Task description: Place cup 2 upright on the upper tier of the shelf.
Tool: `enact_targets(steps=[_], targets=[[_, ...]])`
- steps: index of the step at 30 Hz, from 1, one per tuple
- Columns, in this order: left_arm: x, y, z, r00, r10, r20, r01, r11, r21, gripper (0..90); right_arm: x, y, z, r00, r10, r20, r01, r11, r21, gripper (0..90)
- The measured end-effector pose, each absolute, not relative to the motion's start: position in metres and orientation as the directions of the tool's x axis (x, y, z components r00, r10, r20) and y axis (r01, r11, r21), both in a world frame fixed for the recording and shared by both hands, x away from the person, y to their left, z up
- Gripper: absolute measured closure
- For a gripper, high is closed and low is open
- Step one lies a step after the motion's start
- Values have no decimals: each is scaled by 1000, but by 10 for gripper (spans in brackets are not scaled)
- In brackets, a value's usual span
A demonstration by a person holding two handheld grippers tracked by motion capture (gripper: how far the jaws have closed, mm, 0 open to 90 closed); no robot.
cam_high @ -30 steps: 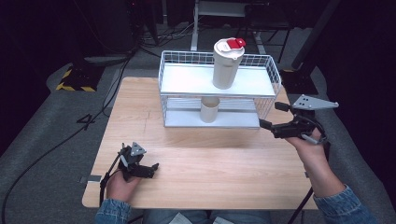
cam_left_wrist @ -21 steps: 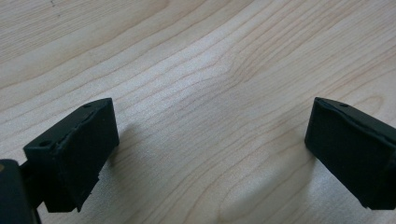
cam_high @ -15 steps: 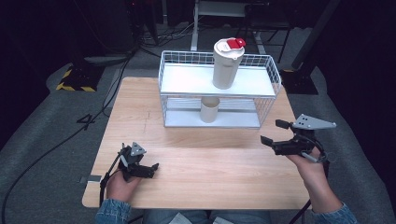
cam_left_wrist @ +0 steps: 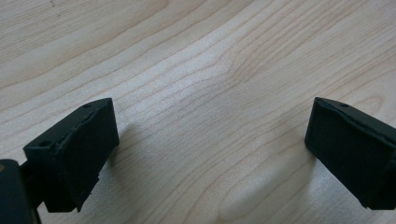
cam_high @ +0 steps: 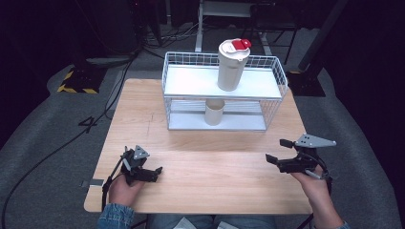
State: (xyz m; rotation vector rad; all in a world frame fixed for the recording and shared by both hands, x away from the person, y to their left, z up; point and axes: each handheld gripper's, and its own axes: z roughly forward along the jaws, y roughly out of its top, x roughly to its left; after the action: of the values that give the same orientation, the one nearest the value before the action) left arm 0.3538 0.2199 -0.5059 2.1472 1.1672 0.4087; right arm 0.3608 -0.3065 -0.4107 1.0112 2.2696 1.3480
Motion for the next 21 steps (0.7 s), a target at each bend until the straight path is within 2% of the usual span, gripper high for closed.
enact_targets(steps=[10,21], targets=[[354,220,-506,555,831,-35,628,-391,673,34,359,-302,-450,-684,723,100,502,366,783,113],[354,220,-506,555,831,-35,628,-391,673,33,360,-294,-483,-669,739,78,541,413,733,113]])
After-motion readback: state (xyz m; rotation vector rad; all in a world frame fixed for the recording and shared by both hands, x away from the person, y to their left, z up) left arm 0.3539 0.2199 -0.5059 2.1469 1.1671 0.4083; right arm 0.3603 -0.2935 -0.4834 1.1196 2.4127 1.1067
